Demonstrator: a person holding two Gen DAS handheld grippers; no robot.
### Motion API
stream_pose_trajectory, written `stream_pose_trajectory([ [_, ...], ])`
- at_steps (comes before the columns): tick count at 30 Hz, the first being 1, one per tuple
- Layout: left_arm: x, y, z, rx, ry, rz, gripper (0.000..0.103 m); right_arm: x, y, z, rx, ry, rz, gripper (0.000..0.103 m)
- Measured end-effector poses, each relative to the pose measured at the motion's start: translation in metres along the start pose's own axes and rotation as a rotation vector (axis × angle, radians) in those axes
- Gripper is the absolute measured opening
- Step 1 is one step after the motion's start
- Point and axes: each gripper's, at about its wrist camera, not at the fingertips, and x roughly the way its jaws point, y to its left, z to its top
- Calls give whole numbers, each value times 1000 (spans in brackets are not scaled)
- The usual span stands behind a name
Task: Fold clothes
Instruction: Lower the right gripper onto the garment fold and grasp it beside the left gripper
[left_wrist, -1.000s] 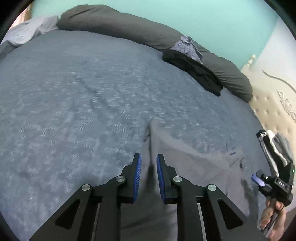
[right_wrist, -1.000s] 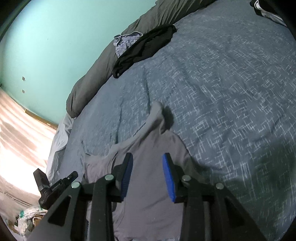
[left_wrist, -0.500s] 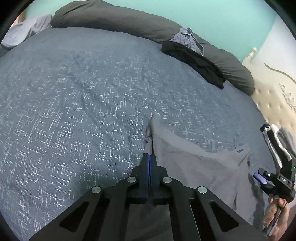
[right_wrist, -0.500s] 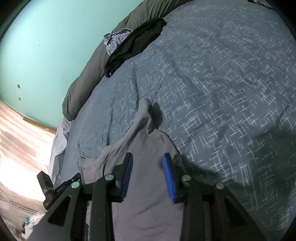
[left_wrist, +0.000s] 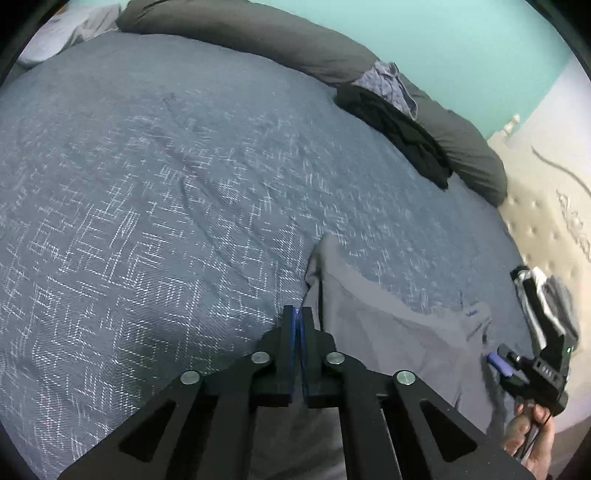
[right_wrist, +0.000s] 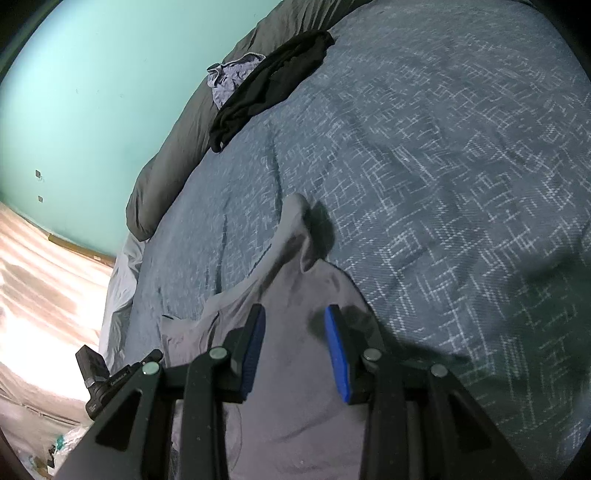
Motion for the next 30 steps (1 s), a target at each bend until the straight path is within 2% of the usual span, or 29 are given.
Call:
stream_pose_trajectory([
  [2,3,-1,0,1,14,-10,12,2,1,0,-2,3,0,33],
  [6,13,0,-1,-4,38,-18,14,5,0,1,-1,6,-3,33],
  [9,15,-2,-1,16,29,2,10,6,-1,1,0,6,-6,33],
  [10,14,-4,0,27,24,9,1,7,-1,2,-1,6,-6,33],
  [14,2,-8,6,47,-29,31,1,9,-3,3,1,6,-7,33],
  [19,-15,4,13,3,-102,83,1,10,-5,5,0,7,-9,33],
  [30,1,14,14,-77,-44,74,2,13,-7,10,-5,13,-11,33],
])
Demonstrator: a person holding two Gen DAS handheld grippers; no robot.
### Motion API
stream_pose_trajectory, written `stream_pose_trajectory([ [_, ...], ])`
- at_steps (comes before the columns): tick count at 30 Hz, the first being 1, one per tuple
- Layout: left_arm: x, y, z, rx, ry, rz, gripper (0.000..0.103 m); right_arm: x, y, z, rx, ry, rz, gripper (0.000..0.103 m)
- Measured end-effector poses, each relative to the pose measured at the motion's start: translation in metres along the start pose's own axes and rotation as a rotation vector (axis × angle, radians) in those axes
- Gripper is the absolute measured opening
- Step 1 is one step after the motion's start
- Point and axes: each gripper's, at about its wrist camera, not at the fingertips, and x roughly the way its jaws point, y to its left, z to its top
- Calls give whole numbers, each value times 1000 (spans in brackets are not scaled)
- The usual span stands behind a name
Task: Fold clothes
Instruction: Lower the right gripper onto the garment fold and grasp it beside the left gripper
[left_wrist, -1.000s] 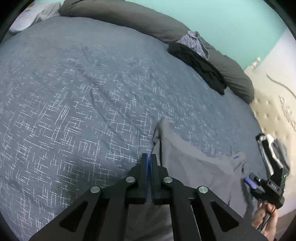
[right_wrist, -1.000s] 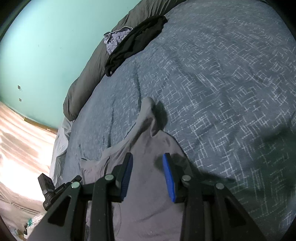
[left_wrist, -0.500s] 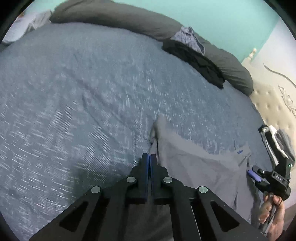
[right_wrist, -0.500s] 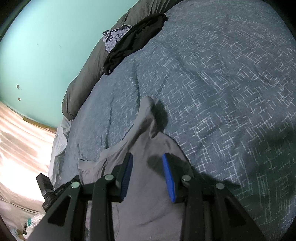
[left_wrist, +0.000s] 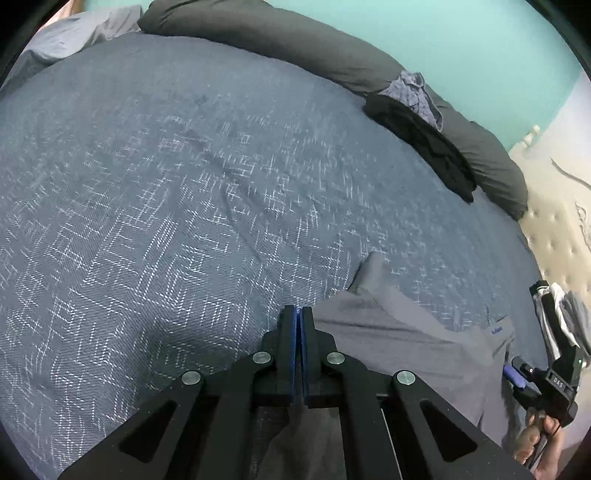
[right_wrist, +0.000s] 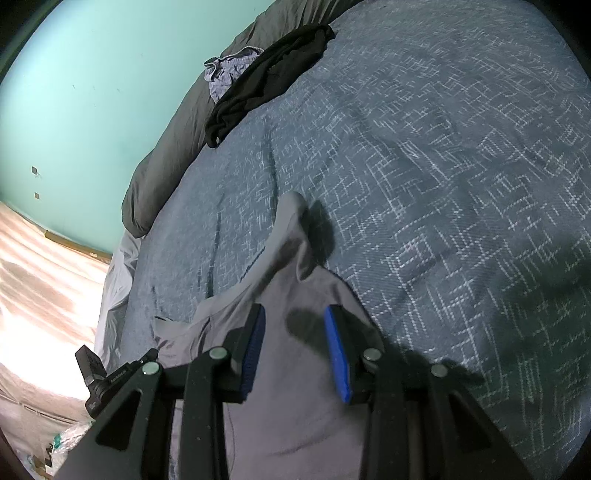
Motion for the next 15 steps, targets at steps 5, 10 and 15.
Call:
stream_pose_trajectory([
  [5,-12,-9,11,3,-40,-15,7,-4,-1,4,-8,-9,2,33],
  [10,-3,-29,19,46,-33,-92,24,-14,4,15,-37,-40,-4,34],
  [15,11,-39,22,86,-6,-121,24,-23,8,38,-78,-75,-37,48],
])
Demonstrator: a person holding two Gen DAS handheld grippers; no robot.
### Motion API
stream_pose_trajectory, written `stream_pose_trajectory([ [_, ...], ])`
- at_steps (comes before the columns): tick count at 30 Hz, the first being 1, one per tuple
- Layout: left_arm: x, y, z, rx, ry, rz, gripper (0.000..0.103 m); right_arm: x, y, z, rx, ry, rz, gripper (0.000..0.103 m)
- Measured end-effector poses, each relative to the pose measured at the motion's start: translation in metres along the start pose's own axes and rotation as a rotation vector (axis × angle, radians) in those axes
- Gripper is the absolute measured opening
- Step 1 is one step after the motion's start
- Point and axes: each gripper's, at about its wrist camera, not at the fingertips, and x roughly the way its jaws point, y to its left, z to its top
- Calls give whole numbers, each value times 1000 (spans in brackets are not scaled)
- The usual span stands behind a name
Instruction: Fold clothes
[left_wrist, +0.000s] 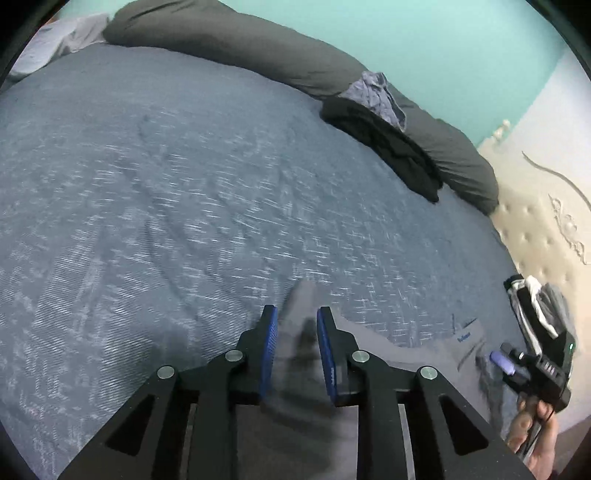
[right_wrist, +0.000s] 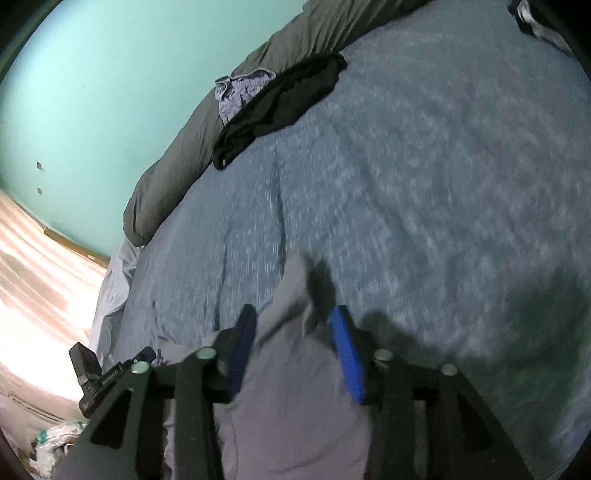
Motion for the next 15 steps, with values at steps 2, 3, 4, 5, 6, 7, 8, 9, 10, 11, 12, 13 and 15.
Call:
stream_pose_trajectory([
  [2,2,-2,2,26,9,13,24,7,5,11,-35,18,-22,49],
  [3,5,-2,2,26,14,7,24,12,7,17,-54,35,-31,49],
  [4,7,-1,2,23,19,-1,23,18,10,21,-76,55,-41,49],
  [5,10,-1,2,20,23,-10,23,24,14,23,-105,77,-56,49],
  [6,11,-1,1,22,29,-12,23,31,18,25,-134,99,-70,49],
  [7,13,0,0,25,34,-14,17,37,21,26,-158,119,-83,49],
  [8,14,-2,1,29,29,-13,7,42,21,26,-166,135,-88,49],
  [9,14,-3,3,33,22,-11,6,48,21,26,-175,151,-93,49],
  [10,15,-5,4,38,16,-10,5,53,21,26,-183,167,-97,48],
  [11,12,-6,6,42,6,-9,4,57,21,25,-193,179,-103,43],
  [12,10,-7,7,46,-4,-8,4,59,23,24,-214,178,-112,25],
  [13,7,-7,8,50,-15,-7,4,61,25,23,-234,177,-121,16],
  [15,0,-7,9,52,-37,-3,4,61,28,22,-261,164,-119,8],
])
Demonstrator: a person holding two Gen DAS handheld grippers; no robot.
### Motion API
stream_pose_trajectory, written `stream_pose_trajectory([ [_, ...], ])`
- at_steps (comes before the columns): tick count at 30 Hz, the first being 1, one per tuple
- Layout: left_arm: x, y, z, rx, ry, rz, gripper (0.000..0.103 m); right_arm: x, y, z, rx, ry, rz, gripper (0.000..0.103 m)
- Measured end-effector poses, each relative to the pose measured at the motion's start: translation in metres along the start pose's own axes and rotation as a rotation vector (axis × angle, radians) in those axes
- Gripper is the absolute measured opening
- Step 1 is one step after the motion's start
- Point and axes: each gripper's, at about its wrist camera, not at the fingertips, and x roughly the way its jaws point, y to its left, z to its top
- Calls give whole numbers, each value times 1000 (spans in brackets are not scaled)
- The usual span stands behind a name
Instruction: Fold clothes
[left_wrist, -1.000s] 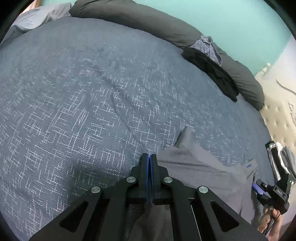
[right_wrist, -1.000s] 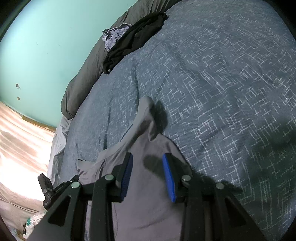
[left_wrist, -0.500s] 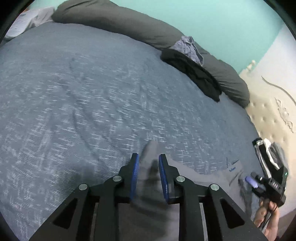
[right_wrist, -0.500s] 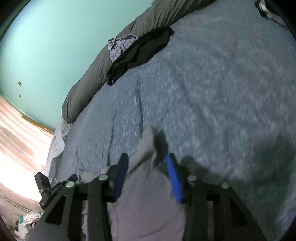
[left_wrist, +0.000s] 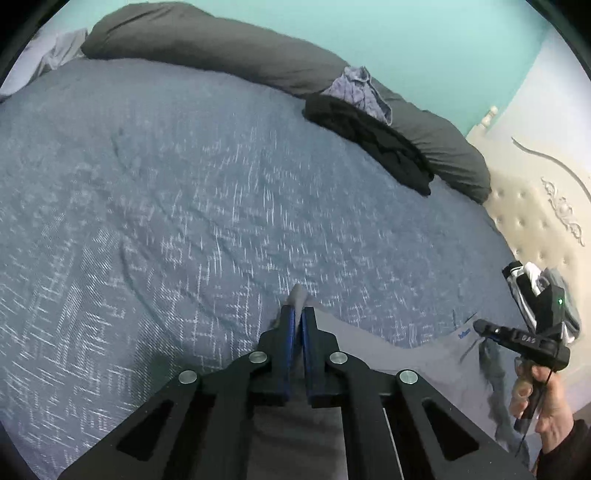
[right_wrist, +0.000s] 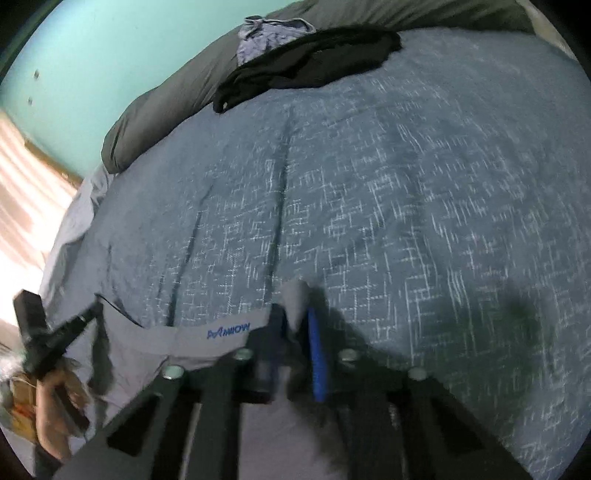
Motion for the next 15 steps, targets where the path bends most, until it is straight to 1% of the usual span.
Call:
stream_pose_trajectory([
  [2,-6,1,1,2,-22,5,4,-4,2,2,-10,-25,15,4],
  [5,-11,-2,5,18,-39,25,4,-10,6,8,-37,-66,25,2],
  [9,-13,-5,11,40,-55,44,4,-10,8,19,-62,-100,16,2],
  [12,-12,-4,15,41,-56,50,4,-9,5,22,-52,-103,13,2],
  [15,-6,1,15,31,-35,55,4,-1,7,25,-47,-85,7,2],
])
